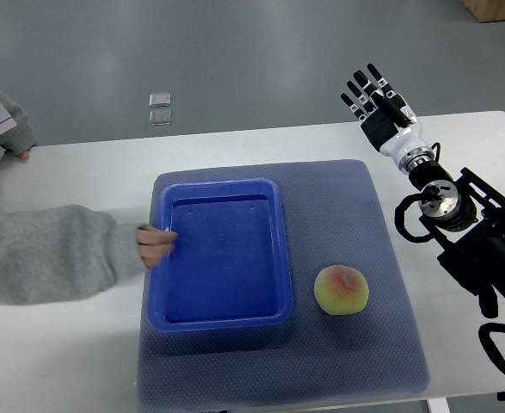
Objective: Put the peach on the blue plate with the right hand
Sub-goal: 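Swing the right hand over the mat toward the peach, fingers open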
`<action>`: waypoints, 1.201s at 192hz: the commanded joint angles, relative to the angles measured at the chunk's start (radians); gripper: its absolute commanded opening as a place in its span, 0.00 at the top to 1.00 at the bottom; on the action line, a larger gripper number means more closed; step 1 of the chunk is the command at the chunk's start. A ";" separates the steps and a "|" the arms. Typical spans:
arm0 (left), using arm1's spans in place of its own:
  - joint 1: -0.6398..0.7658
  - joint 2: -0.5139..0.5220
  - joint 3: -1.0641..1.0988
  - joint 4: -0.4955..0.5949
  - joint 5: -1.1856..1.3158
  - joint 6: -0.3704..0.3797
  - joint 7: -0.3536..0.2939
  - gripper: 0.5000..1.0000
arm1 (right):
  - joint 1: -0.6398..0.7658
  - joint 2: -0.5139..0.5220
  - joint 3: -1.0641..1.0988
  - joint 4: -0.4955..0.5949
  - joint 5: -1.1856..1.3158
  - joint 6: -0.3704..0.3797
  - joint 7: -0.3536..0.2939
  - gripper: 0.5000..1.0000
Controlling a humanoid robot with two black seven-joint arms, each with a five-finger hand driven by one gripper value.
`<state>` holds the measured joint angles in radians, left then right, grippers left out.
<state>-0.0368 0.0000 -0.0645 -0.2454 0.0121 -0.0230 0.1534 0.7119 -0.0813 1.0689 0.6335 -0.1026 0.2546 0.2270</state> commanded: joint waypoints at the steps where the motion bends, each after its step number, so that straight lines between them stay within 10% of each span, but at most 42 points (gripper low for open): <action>1: 0.000 0.000 -0.001 0.000 0.000 0.000 0.000 0.00 | 0.001 0.000 -0.001 0.000 0.000 0.000 0.000 0.14; 72: -0.014 0.000 -0.003 0.001 -0.003 0.002 0.000 0.00 | 0.021 -0.014 -0.030 0.005 -0.035 0.002 -0.006 0.14; 136: -0.015 0.000 0.000 -0.011 0.005 -0.003 0.000 0.00 | 0.238 -0.282 -0.540 0.109 -0.819 0.031 -0.015 0.14; 202: -0.015 0.000 0.000 -0.012 0.006 -0.003 0.000 0.00 | 0.715 -0.451 -1.169 0.378 -0.930 0.356 -0.155 0.14; 231: -0.015 0.000 0.000 -0.012 0.005 -0.003 0.000 0.00 | 0.937 -0.485 -1.322 0.540 -0.806 0.356 -0.209 0.14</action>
<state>-0.0522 0.0000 -0.0643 -0.2585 0.0184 -0.0262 0.1534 1.4905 -0.5415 -0.1489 1.0554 -1.0086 0.5998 0.0583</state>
